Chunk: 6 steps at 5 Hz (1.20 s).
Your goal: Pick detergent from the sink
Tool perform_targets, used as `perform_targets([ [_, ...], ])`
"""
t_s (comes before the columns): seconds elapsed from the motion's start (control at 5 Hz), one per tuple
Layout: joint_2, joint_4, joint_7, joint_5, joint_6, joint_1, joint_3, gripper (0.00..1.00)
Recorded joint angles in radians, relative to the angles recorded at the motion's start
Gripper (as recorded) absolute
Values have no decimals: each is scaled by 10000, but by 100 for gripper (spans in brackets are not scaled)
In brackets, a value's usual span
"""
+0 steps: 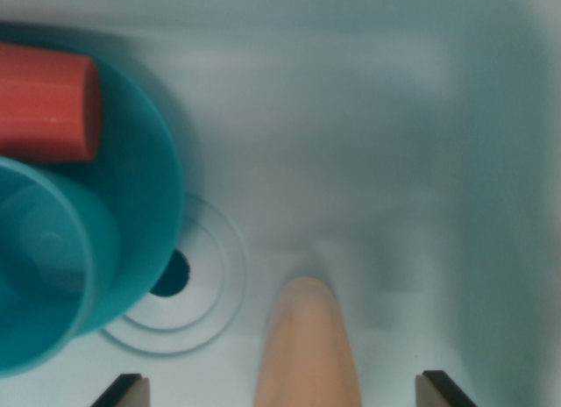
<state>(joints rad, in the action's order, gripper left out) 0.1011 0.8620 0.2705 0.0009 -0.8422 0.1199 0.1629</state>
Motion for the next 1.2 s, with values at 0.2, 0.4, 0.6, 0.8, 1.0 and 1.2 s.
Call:
perform_targets([
  [0.2,15,-106,48,-5,108,21,28,0],
  [0.4,15,-106,48,-5,108,21,28,0],
  [0.6,20,-142,64,-7,145,28,38,0],
  [0.8,20,-142,64,-7,145,28,38,0],
  [1.0,20,-142,64,-7,145,28,38,0],
  [1.2,20,-142,64,-7,145,28,38,0],
])
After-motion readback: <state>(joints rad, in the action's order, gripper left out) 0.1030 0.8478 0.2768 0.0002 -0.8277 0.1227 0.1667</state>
